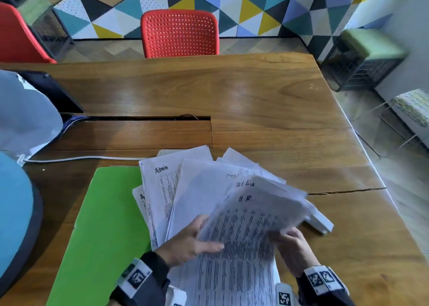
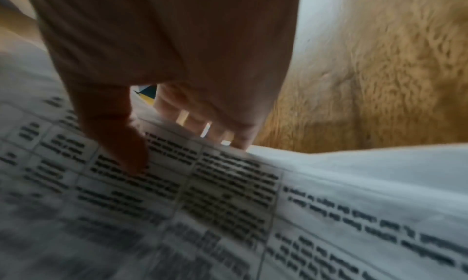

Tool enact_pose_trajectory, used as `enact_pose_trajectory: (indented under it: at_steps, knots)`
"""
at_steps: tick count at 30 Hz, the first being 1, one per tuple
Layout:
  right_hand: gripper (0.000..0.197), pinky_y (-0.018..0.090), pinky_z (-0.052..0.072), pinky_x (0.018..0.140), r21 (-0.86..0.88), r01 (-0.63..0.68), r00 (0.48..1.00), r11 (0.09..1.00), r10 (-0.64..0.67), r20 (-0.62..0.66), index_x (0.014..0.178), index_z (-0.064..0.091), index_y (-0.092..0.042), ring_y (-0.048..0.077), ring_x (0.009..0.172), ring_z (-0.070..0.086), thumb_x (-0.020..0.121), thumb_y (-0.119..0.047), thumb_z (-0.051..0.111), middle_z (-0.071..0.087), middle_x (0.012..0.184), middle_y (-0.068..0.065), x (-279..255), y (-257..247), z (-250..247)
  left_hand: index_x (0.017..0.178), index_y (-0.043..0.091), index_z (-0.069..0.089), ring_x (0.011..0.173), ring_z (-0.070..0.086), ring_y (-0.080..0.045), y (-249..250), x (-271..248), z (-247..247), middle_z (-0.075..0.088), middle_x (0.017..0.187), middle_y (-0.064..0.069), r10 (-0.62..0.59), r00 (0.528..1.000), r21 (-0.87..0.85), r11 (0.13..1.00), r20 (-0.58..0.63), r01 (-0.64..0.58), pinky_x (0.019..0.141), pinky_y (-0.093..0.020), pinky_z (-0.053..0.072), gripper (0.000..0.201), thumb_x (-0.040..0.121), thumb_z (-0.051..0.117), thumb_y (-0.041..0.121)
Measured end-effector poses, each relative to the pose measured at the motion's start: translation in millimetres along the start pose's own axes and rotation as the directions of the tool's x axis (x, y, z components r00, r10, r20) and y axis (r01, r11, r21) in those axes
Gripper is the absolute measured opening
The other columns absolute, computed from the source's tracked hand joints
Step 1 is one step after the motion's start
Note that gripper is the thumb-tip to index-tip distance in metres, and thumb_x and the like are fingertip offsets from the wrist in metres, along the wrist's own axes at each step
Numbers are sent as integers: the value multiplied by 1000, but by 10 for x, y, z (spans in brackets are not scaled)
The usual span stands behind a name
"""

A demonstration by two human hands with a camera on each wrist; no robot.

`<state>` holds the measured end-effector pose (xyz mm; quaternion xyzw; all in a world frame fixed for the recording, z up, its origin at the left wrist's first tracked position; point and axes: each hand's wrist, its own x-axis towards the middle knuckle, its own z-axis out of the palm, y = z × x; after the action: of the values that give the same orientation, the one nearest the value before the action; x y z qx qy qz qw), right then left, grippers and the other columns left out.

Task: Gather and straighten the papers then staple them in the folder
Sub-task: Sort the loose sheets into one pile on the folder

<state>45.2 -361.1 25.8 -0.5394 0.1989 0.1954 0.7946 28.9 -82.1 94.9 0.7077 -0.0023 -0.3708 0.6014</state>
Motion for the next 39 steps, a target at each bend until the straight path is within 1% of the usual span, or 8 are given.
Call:
enact_pose_trajectory:
  at_steps: [5,10,14,18,22,27,34,39]
  knots:
    - [77,35,56,82,-34,-72,997,997,72,1,108,61,9,38,103,67,35,2,85,74,104,24,-51,89,-9,136,28,23,131,34,-1,-45,22,-33,35,134,23,-5,974,-21,1000,-228,0,109,-25,28,87,71,70,60]
    - [39,41,48,81,-28,4,990,1000,-8,-142,90,66,3,33,91,61,68,29,47,74,84,13,-56,90,-8,60,14,44,55,44,-21,-468,305,-432,42,59,-3,45,507,138,979,-861,147,69,-42,50,52,75,60,61]
    - [28,39,51,76,-56,-96,985,994,87,-149,104,70,2,29,91,70,91,6,47,75,99,17,-90,71,-3,108,4,52,101,60,-31,-507,328,-391,55,101,-4,-269,647,63,895,-713,441,79,-32,45,53,79,72,44]
    - [24,42,56,72,-19,-43,972,999,37,-234,92,63,19,40,91,64,77,24,45,69,91,29,-24,141,-23,97,13,68,93,68,-30,-537,192,-346,74,98,-7,-151,748,142,939,-646,312,83,-41,56,34,80,62,42]
    - [24,47,60,75,-132,-78,977,988,49,-210,105,68,8,42,89,70,88,11,51,72,105,30,31,144,-43,129,7,57,111,64,-32,-393,-138,-507,65,128,-15,-10,588,176,950,-809,258,94,-40,49,38,97,54,26]
    - [29,41,60,78,-243,-6,982,970,-40,-182,117,63,-8,29,94,73,94,4,51,73,110,19,111,119,58,87,3,64,68,63,-47,162,-666,-767,70,76,-26,327,386,449,846,-863,288,61,-42,48,17,92,62,20]
    - [58,32,60,81,-411,138,972,901,-203,-118,137,24,-28,12,94,73,96,5,49,69,112,3,103,83,418,88,20,50,52,59,-32,766,-332,127,59,55,-8,438,767,824,530,-468,200,47,-31,33,10,84,54,28]
    - [49,50,42,106,-183,38,988,982,-64,-140,131,55,-34,30,124,58,91,-62,50,58,139,15,129,-6,487,72,16,55,38,31,-17,533,358,697,36,44,0,450,862,903,428,-234,22,39,-23,25,12,81,57,9]
